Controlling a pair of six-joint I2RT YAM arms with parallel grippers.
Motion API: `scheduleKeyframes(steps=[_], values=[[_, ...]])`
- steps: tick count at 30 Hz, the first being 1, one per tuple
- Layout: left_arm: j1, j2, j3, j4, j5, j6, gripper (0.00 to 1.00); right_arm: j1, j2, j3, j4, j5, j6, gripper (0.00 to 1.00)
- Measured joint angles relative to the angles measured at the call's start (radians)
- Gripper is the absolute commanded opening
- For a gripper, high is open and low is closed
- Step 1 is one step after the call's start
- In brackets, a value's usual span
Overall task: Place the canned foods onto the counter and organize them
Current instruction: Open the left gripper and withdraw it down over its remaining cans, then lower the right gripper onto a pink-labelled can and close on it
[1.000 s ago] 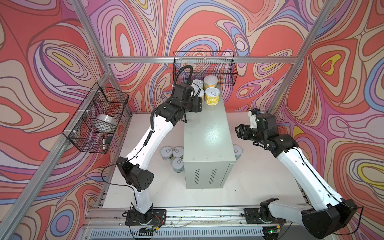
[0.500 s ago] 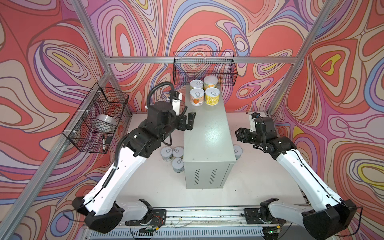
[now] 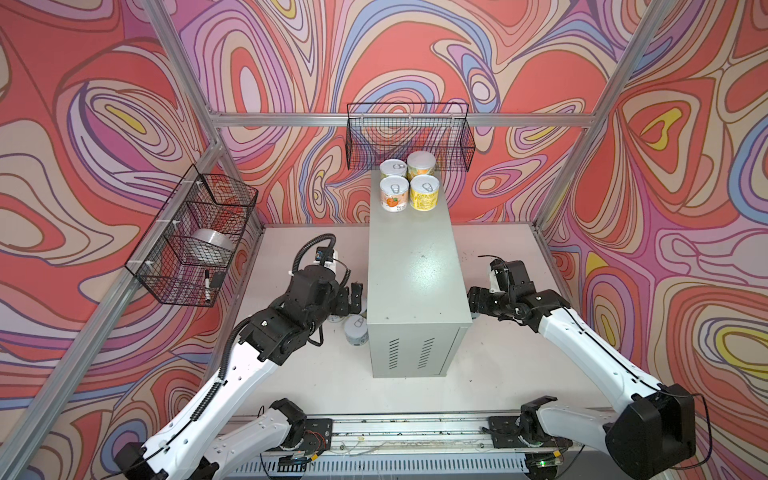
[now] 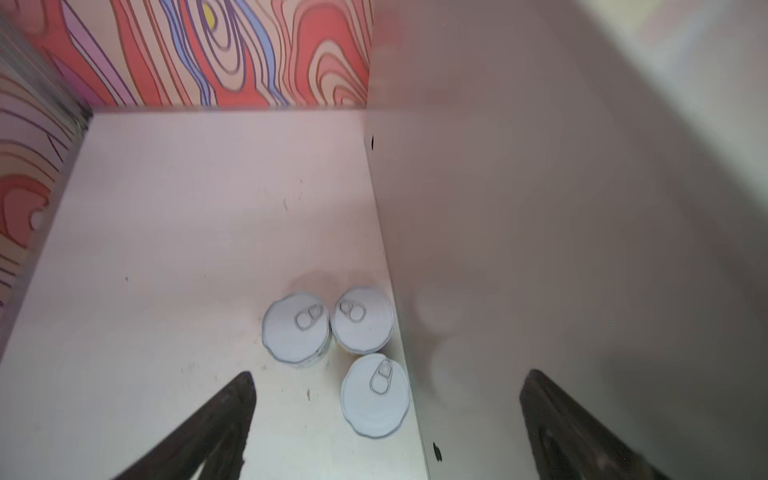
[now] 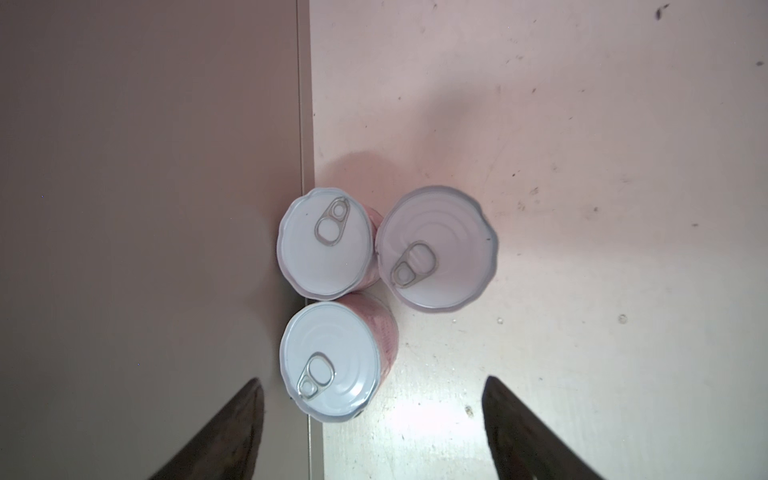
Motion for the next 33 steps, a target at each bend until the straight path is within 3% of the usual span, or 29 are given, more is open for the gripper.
scheduleKeyframes(steps=[10,15,33], values=[[0.000,0.004,-0.121,0.030,0.013,-0.080,0.97,0.028,0.037,-0.050,0.061,-0.143,0.021,0.93],[0.000,0.022,-0.124,0.051,0.016,-0.088,0.97,0.096,0.097,-0.050,0.069,-0.118,0.031,0.93],[0.000,0.077,-0.124,0.111,0.034,-0.096,0.96,0.140,0.194,-0.073,0.098,-0.060,0.040,0.89]])
